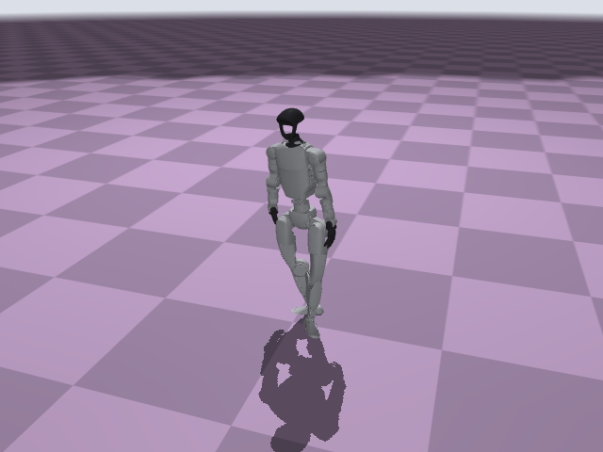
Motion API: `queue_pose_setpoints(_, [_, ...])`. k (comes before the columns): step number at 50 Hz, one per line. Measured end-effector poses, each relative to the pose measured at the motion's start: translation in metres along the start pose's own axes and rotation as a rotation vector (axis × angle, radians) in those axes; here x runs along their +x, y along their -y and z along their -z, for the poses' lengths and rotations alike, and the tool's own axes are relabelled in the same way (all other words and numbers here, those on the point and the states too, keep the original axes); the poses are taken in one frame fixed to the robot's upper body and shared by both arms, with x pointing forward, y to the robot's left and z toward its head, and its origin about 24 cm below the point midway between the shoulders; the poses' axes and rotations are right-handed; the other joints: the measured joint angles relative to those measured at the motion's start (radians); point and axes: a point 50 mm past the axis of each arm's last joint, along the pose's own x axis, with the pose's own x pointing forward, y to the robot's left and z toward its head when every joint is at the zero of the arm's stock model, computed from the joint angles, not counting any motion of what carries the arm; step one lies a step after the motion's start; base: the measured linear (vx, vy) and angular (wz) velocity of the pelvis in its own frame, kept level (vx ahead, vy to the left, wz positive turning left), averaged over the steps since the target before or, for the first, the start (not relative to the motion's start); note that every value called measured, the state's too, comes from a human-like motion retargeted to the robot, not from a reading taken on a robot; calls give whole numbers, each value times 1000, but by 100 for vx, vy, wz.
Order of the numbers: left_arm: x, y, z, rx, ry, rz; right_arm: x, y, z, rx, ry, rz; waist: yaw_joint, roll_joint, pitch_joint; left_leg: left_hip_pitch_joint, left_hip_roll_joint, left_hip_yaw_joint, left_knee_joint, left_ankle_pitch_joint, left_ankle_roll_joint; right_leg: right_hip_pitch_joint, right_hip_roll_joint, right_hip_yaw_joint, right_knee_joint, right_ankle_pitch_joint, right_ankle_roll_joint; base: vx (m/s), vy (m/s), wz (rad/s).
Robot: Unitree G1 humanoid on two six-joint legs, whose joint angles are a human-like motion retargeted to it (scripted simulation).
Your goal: In place motions
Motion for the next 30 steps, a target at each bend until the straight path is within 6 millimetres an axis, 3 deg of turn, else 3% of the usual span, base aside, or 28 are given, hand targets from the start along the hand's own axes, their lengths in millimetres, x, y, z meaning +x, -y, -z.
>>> queue_pose_setpoints(8, [2,8,5,-43,-4,14,-4,13,-7,-2,-1,54,5,-1,-14,-30,-55,-209,-8,92,34,67,12,-224,-19,-9,48,-3,-2,136])
queue_pose_setpoints(13, [3,13,21,-155,-31,28,-8,19,-40,-48,107,63,77,-30,-13,-36,-68,-181,-14,139,62,63,-18,-170,-12,-7,53,-1,-5,-44])
queue_pose_setpoints(20, [2,10,28,-158,-54,22,-16,17,-80,-56,313,34,75,-37,-19,-21,-88,-187,-27,121,85,79,-32,-167,-8,17,72,0,-8,0])
queue_pose_setpoints(23, [2,6,18,-120,-29,6,-16,18,-79,-43,327,49,72,-20,-27,-15,-90,-209,-35,99,92,86,-38,-170,24,73,67,1,-7,22])
queue_pose_setpoints(26, [1,4,2,-95,16,0,-14,19,-71,-38,294,58,47,41,-27,-15,-45,-259,-34,84,95,82,-27,-135,107,131,-6,-2,-8,53])
queue_pose_setpoints(27, [1,3,-3,-87,32,-2,-13,20,-68,-37,279,60,31,65,-27,-19,-26,-281,-30,80,97,65,-23,-91,149,134,-33,3,-10,78])
queue_pose_setpoints(30, [-3,-4,-22,-37,73,-14,-11,19,-58,-12,242,74,-13,123,-30,-47,21,-344,-13,76,106,-66,-21,168,342,69,-24,-4,-13,76])
